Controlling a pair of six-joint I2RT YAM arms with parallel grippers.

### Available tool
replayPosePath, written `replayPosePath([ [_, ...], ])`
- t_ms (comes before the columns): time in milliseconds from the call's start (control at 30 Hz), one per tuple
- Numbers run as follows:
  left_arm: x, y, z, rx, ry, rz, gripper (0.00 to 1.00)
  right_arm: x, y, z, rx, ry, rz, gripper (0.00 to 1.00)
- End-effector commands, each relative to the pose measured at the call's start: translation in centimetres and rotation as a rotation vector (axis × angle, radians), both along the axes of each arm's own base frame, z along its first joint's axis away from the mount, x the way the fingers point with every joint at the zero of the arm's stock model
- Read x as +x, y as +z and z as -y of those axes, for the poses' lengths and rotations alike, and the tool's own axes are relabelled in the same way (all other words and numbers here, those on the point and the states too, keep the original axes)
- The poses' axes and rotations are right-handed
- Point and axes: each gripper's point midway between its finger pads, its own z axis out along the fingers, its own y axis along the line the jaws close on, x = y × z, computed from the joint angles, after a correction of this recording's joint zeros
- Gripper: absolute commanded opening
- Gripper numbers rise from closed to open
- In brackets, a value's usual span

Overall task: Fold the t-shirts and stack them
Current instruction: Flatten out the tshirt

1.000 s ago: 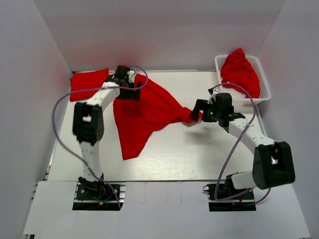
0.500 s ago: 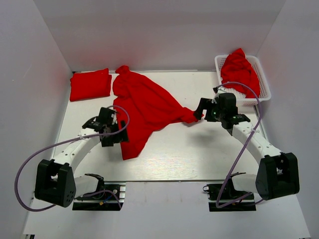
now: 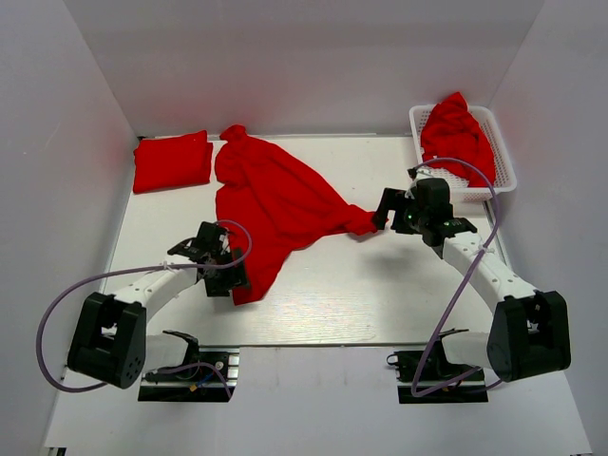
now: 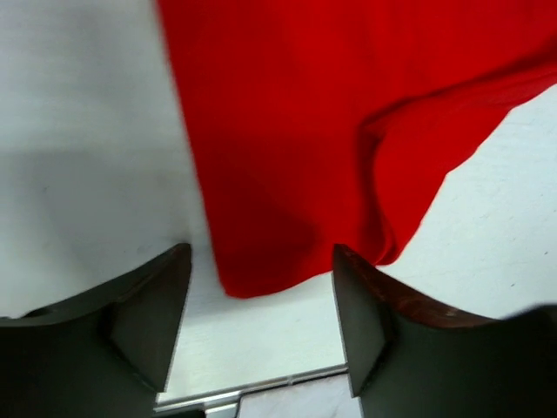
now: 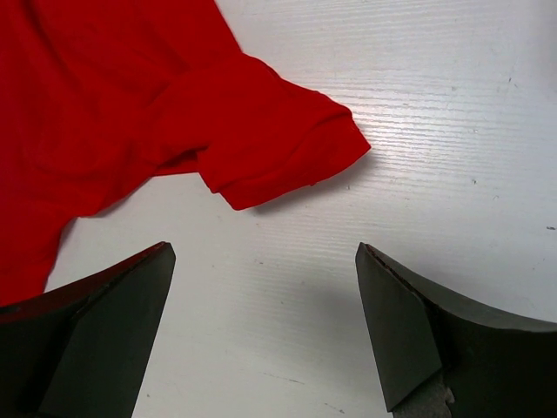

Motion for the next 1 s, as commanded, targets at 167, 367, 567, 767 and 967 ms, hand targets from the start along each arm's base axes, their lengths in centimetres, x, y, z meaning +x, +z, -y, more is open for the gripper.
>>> replayPosePath([
  [167, -1.0, -3.1, 0.8, 0.083, -0.074, -0.058, 0.35, 1.7, 0.1, 0.1, -0.006, -0.035, -0.008, 0.9],
  [367, 0.7, -1.0, 0.2, 0.142, -0.044, 0.013, 0.0, 3.9, -1.3, 1.0, -0.056, -0.122, -0.079, 0.9],
  [567, 4.2, 3.8, 0.3, 0.152, -0.029, 0.181, 0.0, 7.3, -2.0, 1.6, -0.075, -0.256, -0.124, 0.9],
  [767, 5.1, 4.9, -0.3, 0.193, -0.018, 0.171, 0.0, 7.6, -4.0, 0.3, -0.046, -0.218, -0.191, 0.82],
  [967, 5.2, 4.8, 0.1, 0.174, -0.032, 0.179, 0.0, 5.9, -7.1, 0.1, -0.036, -0.213, -0.287, 0.7],
])
